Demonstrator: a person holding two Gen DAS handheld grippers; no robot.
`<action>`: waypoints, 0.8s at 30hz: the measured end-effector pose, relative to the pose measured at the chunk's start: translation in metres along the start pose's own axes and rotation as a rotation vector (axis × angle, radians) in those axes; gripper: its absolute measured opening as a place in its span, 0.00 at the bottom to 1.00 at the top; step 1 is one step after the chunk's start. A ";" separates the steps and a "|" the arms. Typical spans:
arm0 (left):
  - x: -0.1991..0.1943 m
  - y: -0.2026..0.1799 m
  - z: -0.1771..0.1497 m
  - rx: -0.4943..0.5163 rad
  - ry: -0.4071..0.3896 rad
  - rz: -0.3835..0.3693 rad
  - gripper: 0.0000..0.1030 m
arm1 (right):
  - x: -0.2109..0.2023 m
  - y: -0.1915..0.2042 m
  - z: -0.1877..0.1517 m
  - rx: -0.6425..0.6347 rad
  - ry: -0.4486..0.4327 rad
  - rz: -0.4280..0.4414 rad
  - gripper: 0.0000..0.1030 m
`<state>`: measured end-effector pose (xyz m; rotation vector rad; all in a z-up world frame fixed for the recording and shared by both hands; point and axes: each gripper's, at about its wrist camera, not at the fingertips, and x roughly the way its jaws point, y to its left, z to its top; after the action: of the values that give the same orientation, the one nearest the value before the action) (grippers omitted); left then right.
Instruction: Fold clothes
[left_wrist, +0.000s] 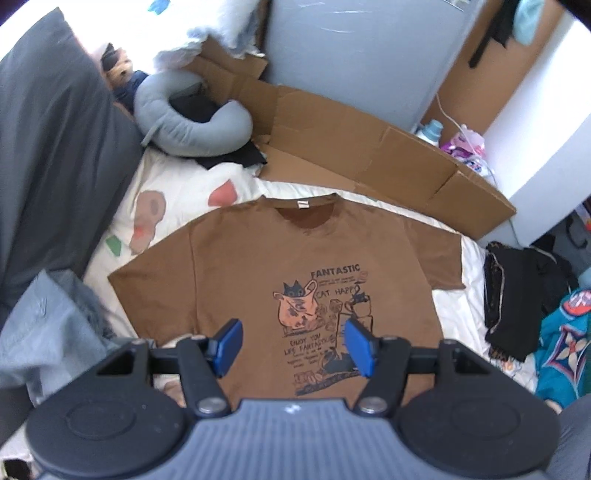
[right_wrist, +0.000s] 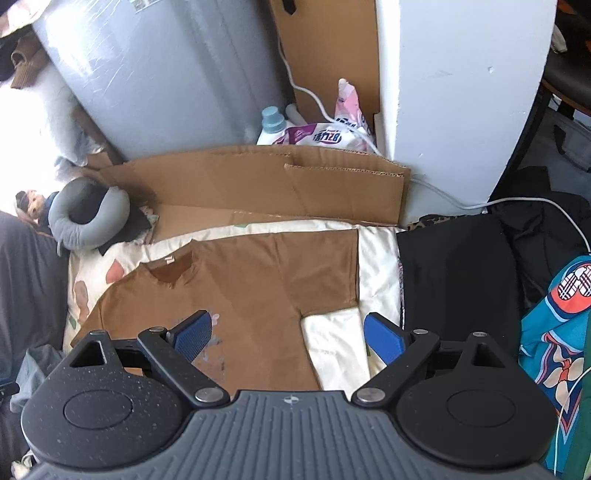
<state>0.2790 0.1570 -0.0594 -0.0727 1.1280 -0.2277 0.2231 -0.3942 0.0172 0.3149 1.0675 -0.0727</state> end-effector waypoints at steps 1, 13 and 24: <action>0.000 0.003 -0.002 -0.004 0.001 0.004 0.62 | 0.001 0.002 -0.002 -0.003 0.003 0.004 0.90; 0.006 0.015 -0.037 0.008 -0.004 0.078 0.61 | 0.028 0.034 -0.029 -0.038 0.045 0.045 0.90; 0.026 0.030 -0.066 0.014 0.032 0.054 0.61 | 0.073 0.075 -0.057 -0.131 0.124 0.085 0.90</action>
<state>0.2348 0.1840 -0.1161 -0.0266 1.1589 -0.1893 0.2255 -0.2994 -0.0548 0.2482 1.1749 0.0934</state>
